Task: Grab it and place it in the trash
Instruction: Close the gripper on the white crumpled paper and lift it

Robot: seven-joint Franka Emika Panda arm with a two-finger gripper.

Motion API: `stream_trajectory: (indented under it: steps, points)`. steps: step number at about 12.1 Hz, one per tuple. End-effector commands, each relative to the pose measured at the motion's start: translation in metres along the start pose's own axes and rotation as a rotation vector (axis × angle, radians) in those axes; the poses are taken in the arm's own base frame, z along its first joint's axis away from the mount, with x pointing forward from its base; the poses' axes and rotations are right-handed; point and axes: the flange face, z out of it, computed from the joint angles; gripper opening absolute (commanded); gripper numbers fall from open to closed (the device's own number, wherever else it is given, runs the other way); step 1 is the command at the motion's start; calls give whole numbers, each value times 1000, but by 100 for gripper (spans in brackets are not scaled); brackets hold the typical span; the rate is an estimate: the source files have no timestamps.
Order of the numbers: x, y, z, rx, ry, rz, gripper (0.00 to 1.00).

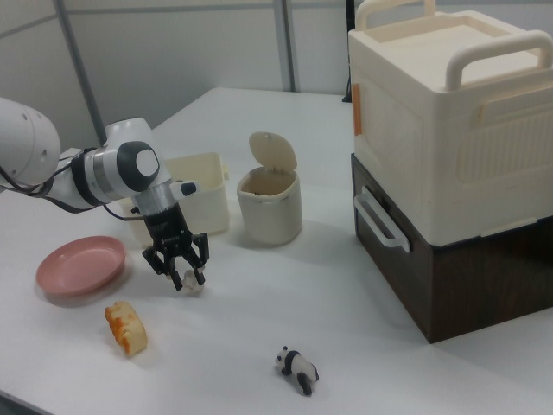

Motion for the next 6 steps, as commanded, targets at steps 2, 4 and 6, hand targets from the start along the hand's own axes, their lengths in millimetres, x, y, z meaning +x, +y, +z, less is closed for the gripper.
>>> stream_trajectory:
  steps: [2,4,6]
  points:
    - [0,7,-7,-19,-2,4,25]
    - [0,12,-10,-17,5,-14,16]
    - [2,20,-26,-18,33,-12,16]
